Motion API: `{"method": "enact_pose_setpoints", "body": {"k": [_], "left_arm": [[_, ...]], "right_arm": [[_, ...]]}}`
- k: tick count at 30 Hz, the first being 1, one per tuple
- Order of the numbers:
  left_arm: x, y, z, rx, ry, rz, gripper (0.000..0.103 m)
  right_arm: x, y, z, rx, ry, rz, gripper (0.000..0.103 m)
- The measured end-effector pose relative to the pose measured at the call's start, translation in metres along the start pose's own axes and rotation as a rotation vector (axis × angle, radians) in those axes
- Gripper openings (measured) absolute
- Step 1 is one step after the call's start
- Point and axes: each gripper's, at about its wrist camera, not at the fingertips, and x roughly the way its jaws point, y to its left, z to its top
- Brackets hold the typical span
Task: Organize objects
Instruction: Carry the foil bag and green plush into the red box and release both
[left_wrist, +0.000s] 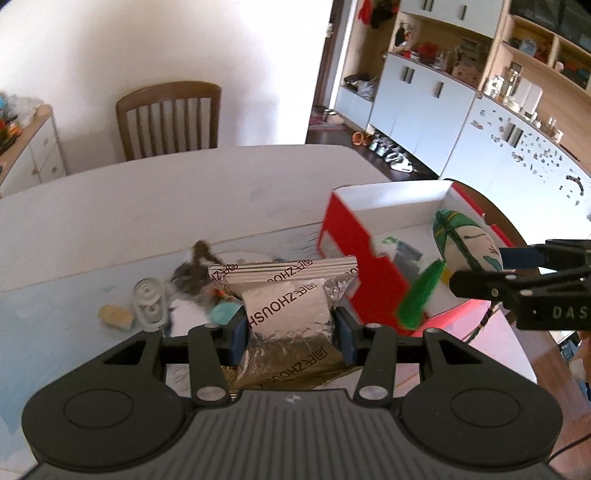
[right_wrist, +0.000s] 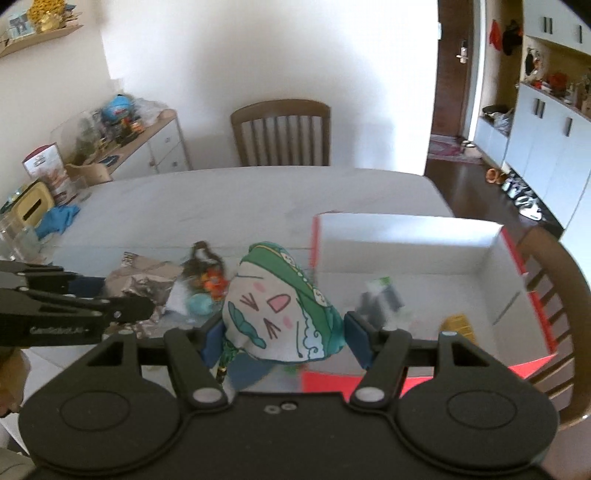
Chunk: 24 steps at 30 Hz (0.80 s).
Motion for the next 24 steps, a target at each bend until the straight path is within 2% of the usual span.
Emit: {"method": "enact_pose_setpoints", "body": {"k": [18, 24], "left_arm": [[0.047, -0.110, 0.036, 0.089, 0.009, -0.039, 0.047], [0.069, -0.143, 0.043, 0.111, 0.031, -0.040, 0.048]], "right_arm": [[-0.012, -0.105, 0.010, 0.004, -0.029, -0.064, 0.065], [-0.002, -0.141, 0.014, 0.010, -0.020, -0.067, 0.065]]}}
